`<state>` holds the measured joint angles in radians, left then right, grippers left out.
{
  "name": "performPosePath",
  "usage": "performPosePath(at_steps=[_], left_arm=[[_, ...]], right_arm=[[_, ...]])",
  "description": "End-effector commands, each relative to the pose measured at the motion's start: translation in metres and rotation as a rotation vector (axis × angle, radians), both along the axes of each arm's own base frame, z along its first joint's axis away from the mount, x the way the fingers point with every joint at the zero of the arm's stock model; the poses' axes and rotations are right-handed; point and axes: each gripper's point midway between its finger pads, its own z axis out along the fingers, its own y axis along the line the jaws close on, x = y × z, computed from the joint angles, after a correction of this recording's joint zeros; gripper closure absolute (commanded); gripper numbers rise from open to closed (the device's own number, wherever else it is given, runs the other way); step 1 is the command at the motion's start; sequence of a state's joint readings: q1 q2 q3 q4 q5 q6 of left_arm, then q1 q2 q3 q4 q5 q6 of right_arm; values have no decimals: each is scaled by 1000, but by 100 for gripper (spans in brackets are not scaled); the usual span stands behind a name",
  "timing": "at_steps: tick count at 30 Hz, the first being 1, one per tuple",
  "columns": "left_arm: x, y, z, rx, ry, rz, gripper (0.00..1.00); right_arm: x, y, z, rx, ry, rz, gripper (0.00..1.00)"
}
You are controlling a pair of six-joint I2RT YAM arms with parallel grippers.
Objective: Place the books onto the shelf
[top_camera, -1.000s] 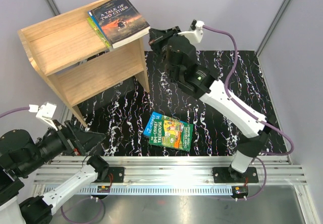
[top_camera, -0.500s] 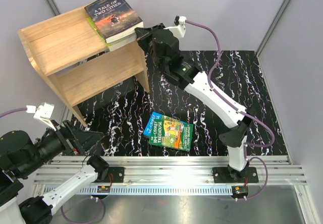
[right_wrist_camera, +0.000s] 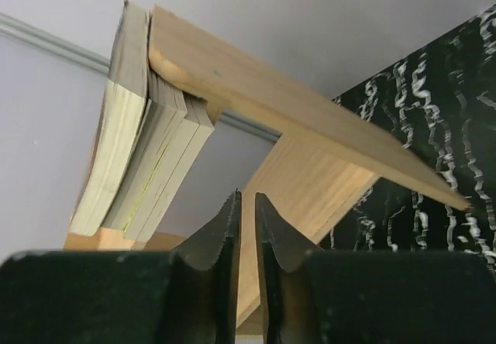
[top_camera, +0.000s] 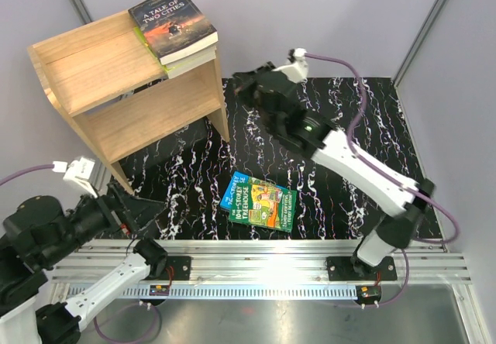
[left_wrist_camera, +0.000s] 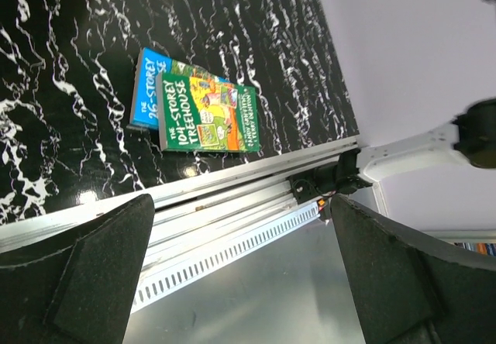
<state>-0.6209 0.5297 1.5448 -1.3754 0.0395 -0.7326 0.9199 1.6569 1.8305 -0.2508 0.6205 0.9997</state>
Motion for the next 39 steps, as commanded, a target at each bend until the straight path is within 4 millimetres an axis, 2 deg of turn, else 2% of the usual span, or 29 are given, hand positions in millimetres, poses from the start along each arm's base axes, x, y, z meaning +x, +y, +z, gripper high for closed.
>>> performPosePath(at_steps=[1,2,3,4,5,6,7,8,9,10,11,12,13,14,15,16,17,18,19,20,21,24,25,27,28,31,34,36,39], left_arm=[[16,-20,4,-37,-16,-35,1],[22,-27,-10,-19,18,-45,1],[25,-35,-17,-19,40,-68,1],[32,-43,-19,-31,38,-79,1],[40,-51,-40,-9,88,-84,1],[42,-58,-47,-20,114,-98,1],[51,-66,-49,-34,116,-99,1],[57,-71,-58,-35,137,-98,1],[62,-78,-77,-25,192,-97,1],[71,-85,-83,-34,197,-98,1],[77,-93,-95,-25,236,-100,1],[83,-98,-119,2,292,-100,1],[91,-106,-123,-8,293,-105,1],[98,-114,-142,17,353,-107,1],[101,-118,-162,36,398,-111,1],[110,-126,-167,30,392,-117,1],[116,-129,-178,49,412,-114,1],[122,-135,-194,78,454,-115,1],[131,-141,-201,76,452,-116,1],[136,-144,-207,88,457,-117,1],[143,-147,-223,119,495,-110,1],[162,-160,-228,144,479,-128,1],[167,-163,-240,166,505,-133,1],[176,-170,-244,185,502,-153,1],[180,-173,-257,205,530,-153,1],[183,-178,-276,218,568,-162,1],[178,-182,-300,189,628,-161,1],[173,-185,-311,161,660,-158,1],[171,-188,-317,149,677,-163,1]], right_arm=[[-35,-88,71,41,-136,-141,80],[-46,-108,65,22,-124,-163,62],[-50,-119,47,-35,-83,-168,53],[-52,-131,37,-26,-45,-182,47],[-61,-138,22,-37,-6,-135,44],[-64,-144,-3,-83,62,-104,34],[-66,-147,-17,-66,119,-73,28],[-66,-150,-42,-76,199,-9,21],[-71,-153,-68,-110,286,21,0],[-75,-152,-86,-117,352,56,0],[-80,-152,-123,-141,489,116,0],[-85,-149,-142,-147,554,153,0],[-89,-147,-162,-162,618,193,0],[-102,-140,-200,-181,746,259,0],[-109,-138,-218,-188,799,290,0],[-116,-136,-233,-202,839,323,0],[-126,-135,-258,-202,898,345,0],[-131,-136,-268,-198,915,352,0],[-134,-137,-276,-187,928,352,0],[-145,-141,-293,-187,964,355,0],[-146,-139,-299,-175,960,363,0],[-160,-141,-326,-185,1026,395,0],[-164,-144,-334,-210,1046,400,0],[-168,-147,-346,-245,1071,407,0],[-171,-149,-353,-252,1086,408,0],[-171,-143,-366,-234,1086,439,0],[-172,-141,-383,-250,1107,461,0],[-173,-142,-389,-266,1107,470,0],[-176,-146,-399,-290,1119,473,0]])
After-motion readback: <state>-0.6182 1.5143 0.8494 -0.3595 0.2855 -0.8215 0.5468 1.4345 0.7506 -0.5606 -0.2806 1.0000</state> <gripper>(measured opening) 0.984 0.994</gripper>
